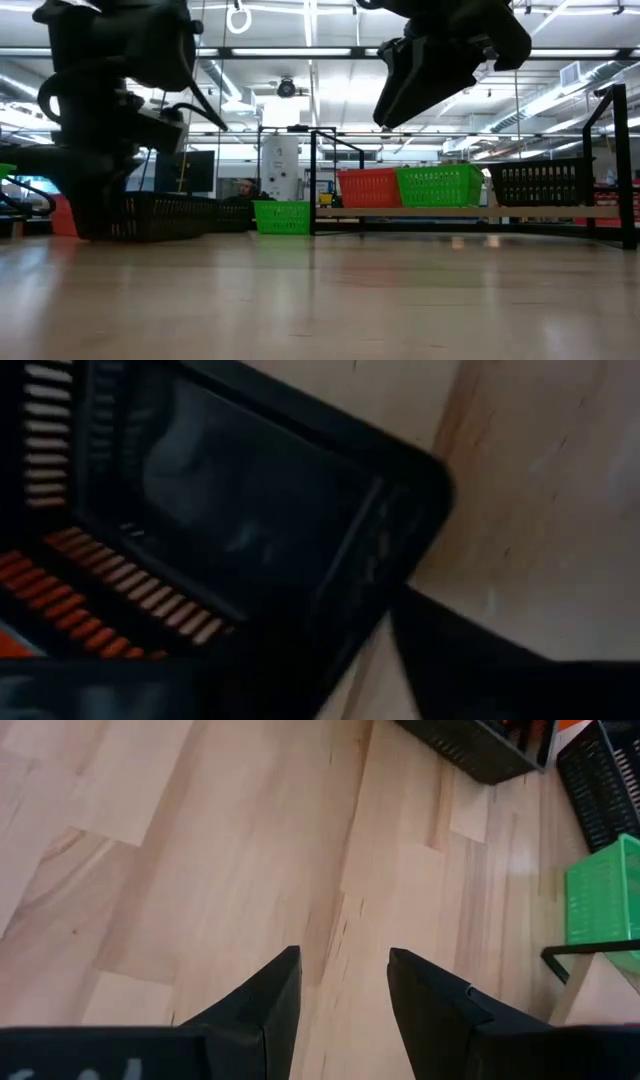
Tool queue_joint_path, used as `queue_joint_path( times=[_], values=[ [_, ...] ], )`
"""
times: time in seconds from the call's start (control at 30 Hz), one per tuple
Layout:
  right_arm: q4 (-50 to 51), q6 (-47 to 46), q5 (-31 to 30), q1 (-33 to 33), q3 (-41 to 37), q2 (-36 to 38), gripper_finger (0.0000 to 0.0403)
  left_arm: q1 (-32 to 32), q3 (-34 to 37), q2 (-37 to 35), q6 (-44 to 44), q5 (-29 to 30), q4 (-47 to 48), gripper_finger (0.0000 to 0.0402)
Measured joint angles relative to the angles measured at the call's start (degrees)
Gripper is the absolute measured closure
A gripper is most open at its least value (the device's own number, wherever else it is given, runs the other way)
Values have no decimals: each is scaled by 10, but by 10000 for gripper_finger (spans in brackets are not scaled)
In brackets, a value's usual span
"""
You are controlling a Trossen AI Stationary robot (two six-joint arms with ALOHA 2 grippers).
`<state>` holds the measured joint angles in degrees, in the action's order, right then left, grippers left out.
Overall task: Stack baskets on shelf by color
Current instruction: Stack the bottom black basket on top of the black basket on the shelf
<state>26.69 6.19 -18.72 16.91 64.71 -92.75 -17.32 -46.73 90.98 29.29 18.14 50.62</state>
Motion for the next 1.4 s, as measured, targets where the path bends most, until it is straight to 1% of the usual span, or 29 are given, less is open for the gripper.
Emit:
queue_joint_path(
  times=[0.1, 0.13, 0.17, 0.27, 0.47, 0.57, 0.67, 0.77, 0.83, 0.9, 1.0, 1.13, 1.3, 1.4],
  values=[
    [12, -2, 0, 0, 0, 0, 246, 2, -15, 0, -10, 0, 0, 365],
    [18, -5, 0, 0, 0, 0, 246, 1, -22, 0, -14, 2, -4, 382],
    [25, -11, 0, 0, 0, 0, 246, 1, -28, 0, -15, 7, -9, 387],
    [57, -35, 0, 0, 0, 0, 246, -2, -52, 0, -38, 28, -44, 390],
    [133, -101, 16, 1, 0, 0, 246, 6, -86, 0, -131, 27, -199, 396],
    [173, -133, 21, 9, 0, 0, 246, 14, -99, 0, -162, 26, -240, 397],
    [208, -152, 21, 22, 0, 0, 246, 19, -106, 0, -162, 11, -264, 398],
    [236, -165, 21, 38, 0, 0, 246, 21, -107, 14, -134, -4, -298, 399],
    [249, -175, 21, 48, 0, 0, 246, 21, -107, 33, -125, -16, -331, 399],
    [261, -193, 21, 58, 0, 5, 246, 21, -119, 61, -114, -22, -335, 400],
    [284, -235, 18, 79, 0, 25, 246, 21, -167, 112, -108, -26, -323, 400],
    [344, -320, 15, 125, 0, 73, 246, 22, -275, 180, -119, -31, -268, 398],
    [398, -444, -32, 200, 0, 142, 246, 24, -437, 262, -140, -31, -165, 398],
    [414, -510, -68, 245, 0, 173, 246, 25, -509, 303, -150, -45, -124, 397]
  ],
)
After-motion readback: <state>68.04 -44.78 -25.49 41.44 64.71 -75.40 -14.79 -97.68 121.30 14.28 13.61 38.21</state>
